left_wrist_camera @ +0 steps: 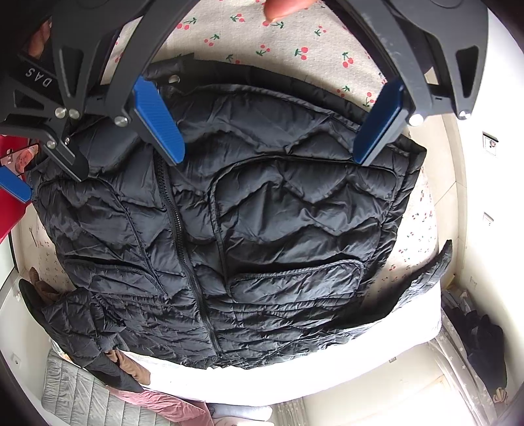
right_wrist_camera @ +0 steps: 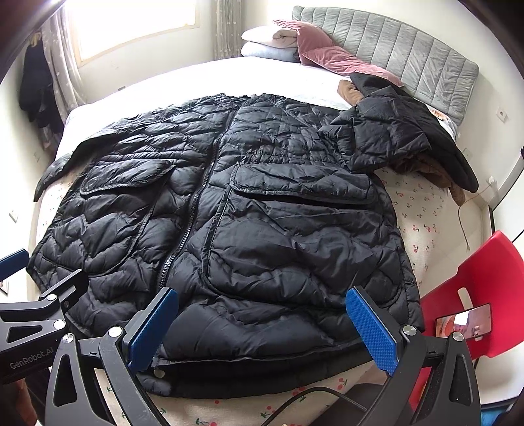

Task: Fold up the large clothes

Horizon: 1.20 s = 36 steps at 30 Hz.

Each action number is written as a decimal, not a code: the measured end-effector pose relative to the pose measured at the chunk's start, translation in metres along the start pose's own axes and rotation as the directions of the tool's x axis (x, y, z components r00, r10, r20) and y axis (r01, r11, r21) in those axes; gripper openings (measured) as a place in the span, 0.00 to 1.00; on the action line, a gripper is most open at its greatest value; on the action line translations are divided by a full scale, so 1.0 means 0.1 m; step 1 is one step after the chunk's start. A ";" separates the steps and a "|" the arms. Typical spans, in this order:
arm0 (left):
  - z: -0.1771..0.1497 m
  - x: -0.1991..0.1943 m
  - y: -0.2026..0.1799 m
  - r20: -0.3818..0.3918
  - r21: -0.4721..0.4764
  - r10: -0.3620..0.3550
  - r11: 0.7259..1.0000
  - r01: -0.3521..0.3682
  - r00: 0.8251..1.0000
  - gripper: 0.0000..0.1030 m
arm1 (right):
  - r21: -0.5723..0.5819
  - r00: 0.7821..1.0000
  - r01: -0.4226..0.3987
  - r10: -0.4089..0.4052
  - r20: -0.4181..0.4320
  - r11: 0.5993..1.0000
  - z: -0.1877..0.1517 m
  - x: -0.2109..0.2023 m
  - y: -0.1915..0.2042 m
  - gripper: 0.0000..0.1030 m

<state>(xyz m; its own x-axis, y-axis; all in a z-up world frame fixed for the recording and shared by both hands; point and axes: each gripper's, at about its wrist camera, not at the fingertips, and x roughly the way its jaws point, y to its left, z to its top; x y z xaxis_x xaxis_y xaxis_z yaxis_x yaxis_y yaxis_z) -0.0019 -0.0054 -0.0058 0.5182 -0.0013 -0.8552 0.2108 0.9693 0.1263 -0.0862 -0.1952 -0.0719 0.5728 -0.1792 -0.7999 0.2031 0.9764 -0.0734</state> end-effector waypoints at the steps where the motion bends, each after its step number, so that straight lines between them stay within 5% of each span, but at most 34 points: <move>1: 0.00 -0.01 0.00 0.001 0.001 0.000 1.000 0.000 1.000 0.99 | 0.001 1.000 0.000 0.000 -0.001 1.000 0.00 0.00 -0.01 1.00; 36: -0.04 0.05 0.00 -0.009 0.003 0.002 1.000 -0.002 1.000 0.99 | 0.003 1.000 0.003 -0.003 -0.006 1.000 0.00 0.03 -0.02 1.00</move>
<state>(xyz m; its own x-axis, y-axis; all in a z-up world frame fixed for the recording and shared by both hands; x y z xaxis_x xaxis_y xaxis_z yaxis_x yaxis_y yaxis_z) -0.0020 -0.0046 -0.0123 0.5111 0.0027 -0.8595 0.2126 0.9685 0.1294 -0.0848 -0.1978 -0.0740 0.5678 -0.1814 -0.8029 0.2067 0.9756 -0.0742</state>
